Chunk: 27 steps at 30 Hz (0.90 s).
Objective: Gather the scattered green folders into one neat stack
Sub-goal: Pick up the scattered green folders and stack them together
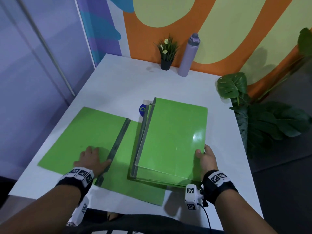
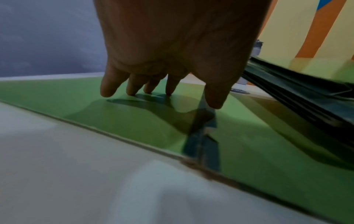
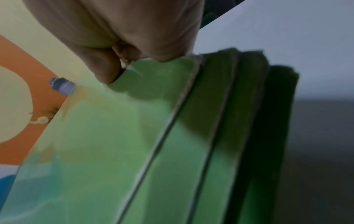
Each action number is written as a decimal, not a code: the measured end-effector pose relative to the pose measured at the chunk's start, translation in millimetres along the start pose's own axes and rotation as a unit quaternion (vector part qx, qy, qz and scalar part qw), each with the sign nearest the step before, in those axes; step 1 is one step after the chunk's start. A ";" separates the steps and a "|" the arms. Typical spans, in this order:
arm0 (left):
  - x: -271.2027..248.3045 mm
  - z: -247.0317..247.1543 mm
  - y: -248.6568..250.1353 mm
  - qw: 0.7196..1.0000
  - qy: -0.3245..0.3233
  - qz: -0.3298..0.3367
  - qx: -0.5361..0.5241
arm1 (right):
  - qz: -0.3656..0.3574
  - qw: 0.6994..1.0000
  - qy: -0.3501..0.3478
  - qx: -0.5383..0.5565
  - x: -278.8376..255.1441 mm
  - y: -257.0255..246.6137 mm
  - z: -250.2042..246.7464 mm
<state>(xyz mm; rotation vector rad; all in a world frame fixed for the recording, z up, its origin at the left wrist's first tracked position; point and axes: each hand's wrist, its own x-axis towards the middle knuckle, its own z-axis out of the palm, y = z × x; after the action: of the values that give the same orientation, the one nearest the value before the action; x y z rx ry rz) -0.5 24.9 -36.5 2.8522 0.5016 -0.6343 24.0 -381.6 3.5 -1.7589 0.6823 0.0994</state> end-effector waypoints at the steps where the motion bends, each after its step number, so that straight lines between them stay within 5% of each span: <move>1: -1.8 3.9 5.2 1.000 -0.009 0.001 0.008 | -0.001 1.000 -0.006 -0.008 -1.9 1.1 3.4; 11: -20.1 7.4 32.8 0.997 0.010 0.057 0.057 | 0.030 0.996 -0.030 -0.078 -11.5 32.4 19.2; 17: -35.0 -71.4 53.4 0.976 0.123 0.113 -0.139 | -0.021 1.000 -0.014 -0.011 -0.3 2.8 1.8; 20: -52.1 -112.3 61.5 0.920 0.199 0.147 -0.304 | -0.024 0.999 -0.005 0.035 5.4 -16.1 -3.2; 24: -63.3 -122.1 66.2 0.781 0.138 0.140 -0.593 | -0.003 0.995 -0.018 0.094 -0.2 -37.1 -1.0; 27: -56.2 -95.2 58.3 0.758 0.072 0.085 -0.643 | -0.006 0.995 -0.045 0.093 -9.8 -39.3 1.4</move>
<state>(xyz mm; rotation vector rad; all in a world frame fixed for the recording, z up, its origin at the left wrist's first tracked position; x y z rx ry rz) 8.7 -22.2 78.9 1.5641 0.4237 0.0513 35.6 -370.9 40.8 -1.5703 0.5961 0.1044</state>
